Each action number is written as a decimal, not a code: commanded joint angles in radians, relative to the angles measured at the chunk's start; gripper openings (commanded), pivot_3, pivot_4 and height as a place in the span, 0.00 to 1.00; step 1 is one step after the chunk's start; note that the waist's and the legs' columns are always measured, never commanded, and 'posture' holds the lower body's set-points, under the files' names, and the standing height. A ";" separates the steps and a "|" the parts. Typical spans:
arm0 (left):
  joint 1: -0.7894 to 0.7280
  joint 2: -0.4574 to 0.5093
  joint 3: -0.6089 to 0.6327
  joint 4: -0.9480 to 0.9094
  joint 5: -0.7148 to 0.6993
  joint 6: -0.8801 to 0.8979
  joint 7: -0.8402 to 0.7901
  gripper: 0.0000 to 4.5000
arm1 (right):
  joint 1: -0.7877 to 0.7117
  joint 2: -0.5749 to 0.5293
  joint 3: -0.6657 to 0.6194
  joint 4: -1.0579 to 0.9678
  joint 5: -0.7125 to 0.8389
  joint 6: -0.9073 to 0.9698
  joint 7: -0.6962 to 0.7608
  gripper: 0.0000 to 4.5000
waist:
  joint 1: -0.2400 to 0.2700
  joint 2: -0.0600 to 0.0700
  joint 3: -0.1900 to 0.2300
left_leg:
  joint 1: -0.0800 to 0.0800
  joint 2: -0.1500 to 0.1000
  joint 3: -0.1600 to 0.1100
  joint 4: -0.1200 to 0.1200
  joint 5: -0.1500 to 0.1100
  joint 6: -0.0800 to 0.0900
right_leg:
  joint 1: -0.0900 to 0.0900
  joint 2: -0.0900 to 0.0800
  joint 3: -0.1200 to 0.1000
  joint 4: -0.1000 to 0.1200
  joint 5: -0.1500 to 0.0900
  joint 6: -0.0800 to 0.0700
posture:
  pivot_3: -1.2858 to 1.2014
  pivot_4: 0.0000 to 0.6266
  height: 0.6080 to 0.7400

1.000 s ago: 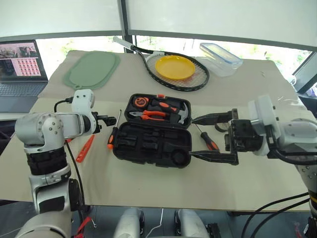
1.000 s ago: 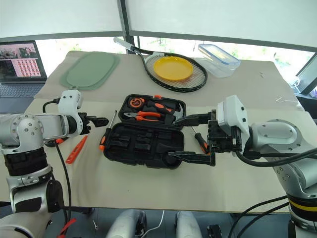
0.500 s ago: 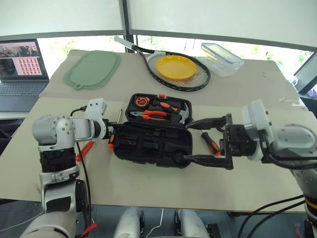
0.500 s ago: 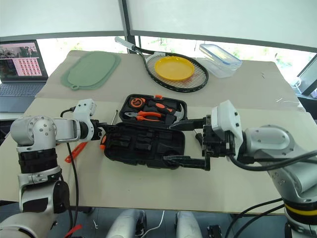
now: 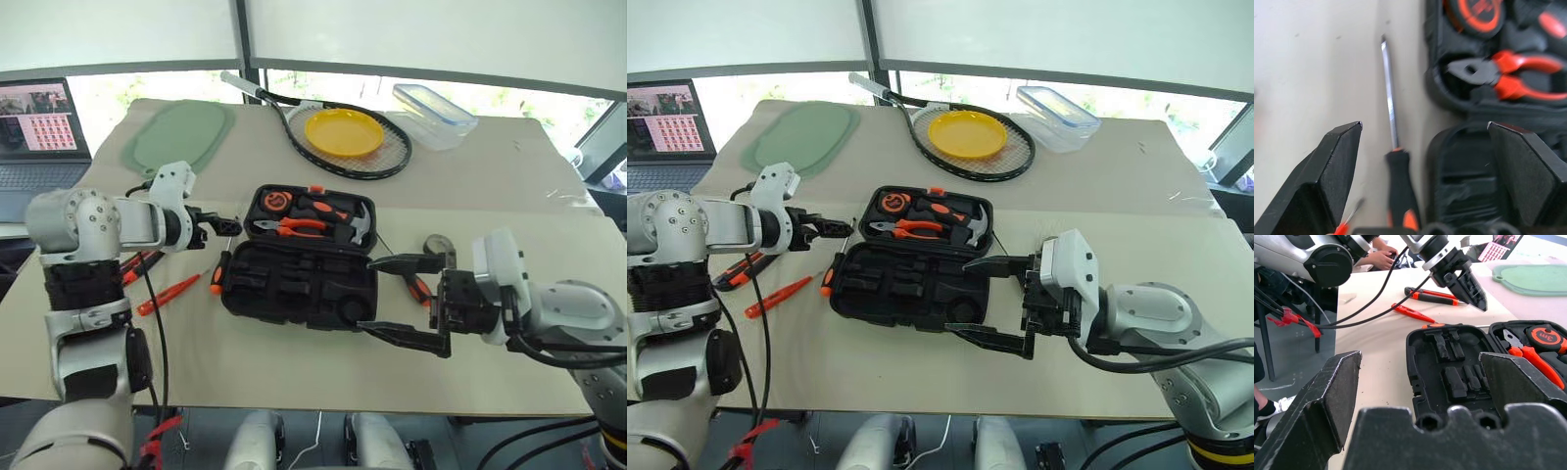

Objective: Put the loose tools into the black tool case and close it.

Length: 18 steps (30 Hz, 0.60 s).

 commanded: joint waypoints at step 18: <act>-0.007 -0.034 -0.188 -0.029 0.016 0.003 -0.049 0.98 | -0.028 0.020 -0.032 -0.003 0.025 -0.018 -0.043 1.00 | 0.019 -0.001 0.000 | -0.002 -0.001 -0.001 0.005 -0.001 0.002 | 0.002 -0.001 -0.001 0.000 0.000 0.001 | 0.52 0.24 0.99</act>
